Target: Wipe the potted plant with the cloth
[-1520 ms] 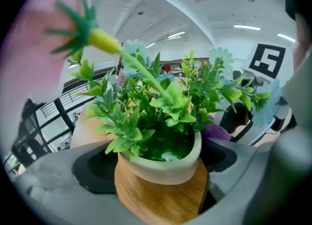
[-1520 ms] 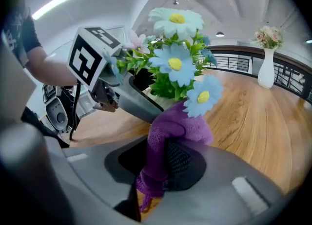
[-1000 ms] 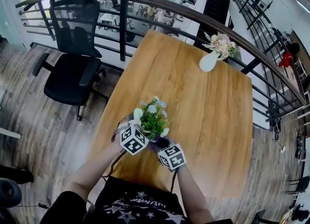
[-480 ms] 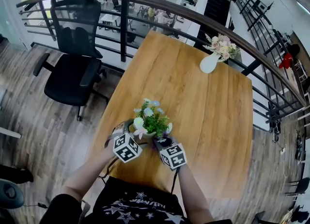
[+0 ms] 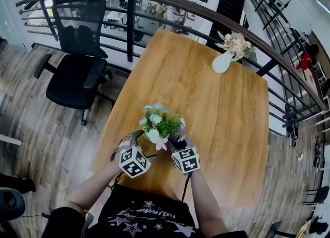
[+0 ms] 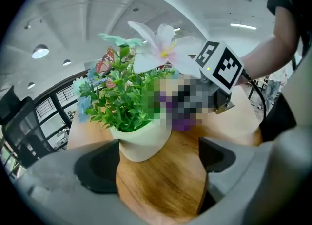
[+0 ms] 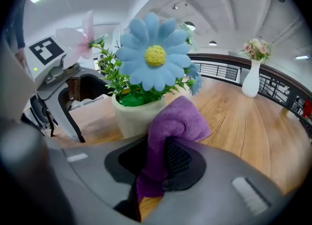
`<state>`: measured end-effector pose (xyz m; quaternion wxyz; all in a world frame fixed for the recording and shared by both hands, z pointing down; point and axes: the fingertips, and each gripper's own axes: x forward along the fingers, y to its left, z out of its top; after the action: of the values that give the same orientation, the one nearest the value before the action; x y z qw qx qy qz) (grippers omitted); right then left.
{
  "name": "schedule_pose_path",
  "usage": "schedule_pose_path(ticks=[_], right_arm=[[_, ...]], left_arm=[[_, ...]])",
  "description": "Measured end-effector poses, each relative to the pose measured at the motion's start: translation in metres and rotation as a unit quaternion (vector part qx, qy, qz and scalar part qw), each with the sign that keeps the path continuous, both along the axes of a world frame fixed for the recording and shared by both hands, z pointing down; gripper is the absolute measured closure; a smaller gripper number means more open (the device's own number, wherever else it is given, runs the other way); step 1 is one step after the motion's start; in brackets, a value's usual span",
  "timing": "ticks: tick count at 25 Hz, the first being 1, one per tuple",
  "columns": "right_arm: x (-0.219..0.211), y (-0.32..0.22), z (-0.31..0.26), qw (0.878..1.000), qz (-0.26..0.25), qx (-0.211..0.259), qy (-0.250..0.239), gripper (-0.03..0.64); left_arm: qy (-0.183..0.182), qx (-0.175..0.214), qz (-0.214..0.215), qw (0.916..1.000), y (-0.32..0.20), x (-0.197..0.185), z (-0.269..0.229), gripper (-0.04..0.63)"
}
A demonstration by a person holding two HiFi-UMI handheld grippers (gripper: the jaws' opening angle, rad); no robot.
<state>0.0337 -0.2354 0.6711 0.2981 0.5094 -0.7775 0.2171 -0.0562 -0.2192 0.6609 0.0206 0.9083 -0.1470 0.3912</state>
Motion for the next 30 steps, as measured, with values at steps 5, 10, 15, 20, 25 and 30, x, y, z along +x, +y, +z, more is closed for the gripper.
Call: schedule_pose_path(ticks=[5, 10, 15, 20, 25, 30], right_arm=[[0.000, 0.000, 0.000, 1.000, 0.000, -0.001, 0.000, 0.531], [0.001, 0.001, 0.002, 1.000, 0.000, -0.002, -0.001, 0.531], [-0.001, 0.002, 0.001, 1.000, -0.007, -0.001, -0.004, 0.531], [-0.002, 0.002, 0.003, 1.000, -0.026, 0.000, 0.002, 0.531], [-0.002, 0.003, 0.002, 0.999, -0.034, -0.001, 0.013, 0.531], [-0.003, 0.003, 0.003, 0.999, -0.034, -0.001, 0.019, 0.531]], left_arm=[[-0.007, 0.030, 0.001, 0.9995, -0.017, -0.009, -0.001, 0.066], [-0.004, 0.053, 0.091, 0.9944, -0.028, -0.008, 0.006, 0.066], [-0.009, 0.081, 0.203, 0.9757, -0.038, -0.003, 0.009, 0.064], [-0.016, 0.065, 0.254, 0.9650, -0.048, 0.002, 0.013, 0.064], [-0.011, 0.074, 0.232, 0.9697, -0.057, 0.006, 0.014, 0.162], [-0.009, 0.073, 0.213, 0.9742, -0.059, 0.006, 0.013, 0.179]])
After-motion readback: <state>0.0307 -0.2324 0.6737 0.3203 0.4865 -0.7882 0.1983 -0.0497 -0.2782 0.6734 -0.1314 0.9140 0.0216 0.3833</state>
